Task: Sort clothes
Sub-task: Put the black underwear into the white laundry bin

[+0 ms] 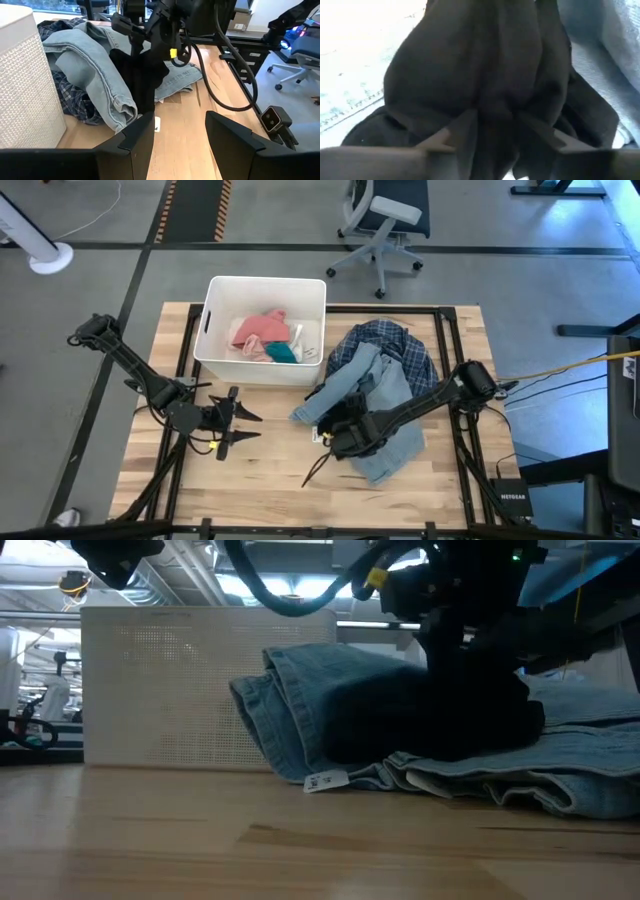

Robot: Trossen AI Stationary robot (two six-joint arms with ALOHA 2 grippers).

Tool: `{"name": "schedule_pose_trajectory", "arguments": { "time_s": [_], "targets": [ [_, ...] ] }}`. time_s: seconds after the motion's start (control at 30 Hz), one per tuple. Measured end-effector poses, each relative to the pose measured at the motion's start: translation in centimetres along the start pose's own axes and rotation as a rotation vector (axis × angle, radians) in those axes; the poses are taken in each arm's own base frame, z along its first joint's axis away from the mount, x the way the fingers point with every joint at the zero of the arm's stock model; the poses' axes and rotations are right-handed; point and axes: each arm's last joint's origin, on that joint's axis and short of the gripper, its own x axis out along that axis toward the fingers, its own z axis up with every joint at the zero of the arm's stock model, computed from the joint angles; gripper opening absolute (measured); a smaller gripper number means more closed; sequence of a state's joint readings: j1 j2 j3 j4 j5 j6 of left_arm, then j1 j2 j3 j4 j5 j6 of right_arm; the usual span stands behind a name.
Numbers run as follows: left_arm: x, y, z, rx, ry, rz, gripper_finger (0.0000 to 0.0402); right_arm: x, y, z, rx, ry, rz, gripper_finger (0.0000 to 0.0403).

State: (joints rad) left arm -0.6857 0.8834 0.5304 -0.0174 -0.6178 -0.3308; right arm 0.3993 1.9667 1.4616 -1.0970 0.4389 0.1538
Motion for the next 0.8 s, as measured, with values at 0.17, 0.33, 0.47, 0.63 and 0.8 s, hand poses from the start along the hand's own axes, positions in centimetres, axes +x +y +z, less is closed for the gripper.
{"name": "schedule_pose_trajectory", "arguments": {
  "time_s": [0.17,0.33,0.47,0.63,0.8],
  "targets": [
    [0.0,0.0,0.0,0.002,0.000,0.000,0.0172,-0.9,-0.4,0.5,-0.052,-0.019,-0.019,0.0035],
    [0.0,0.0,0.0,0.001,0.000,0.000,0.0172,-3.8,-1.7,1.5,-0.081,-0.063,-0.059,0.0023],
    [0.0,0.0,0.0,0.003,-0.001,0.000,0.0172,-7.7,-3.6,2.3,-0.088,-0.120,-0.122,0.0017],
    [0.0,0.0,0.0,0.004,-0.001,0.000,0.0172,-13.2,-6.4,3.1,-0.092,-0.269,-0.209,0.0008],
    [0.0,0.0,0.0,0.004,-0.001,0.000,0.0172,-17.7,-9.8,3.0,-0.062,-0.401,-0.319,0.0013]
  ]
}}
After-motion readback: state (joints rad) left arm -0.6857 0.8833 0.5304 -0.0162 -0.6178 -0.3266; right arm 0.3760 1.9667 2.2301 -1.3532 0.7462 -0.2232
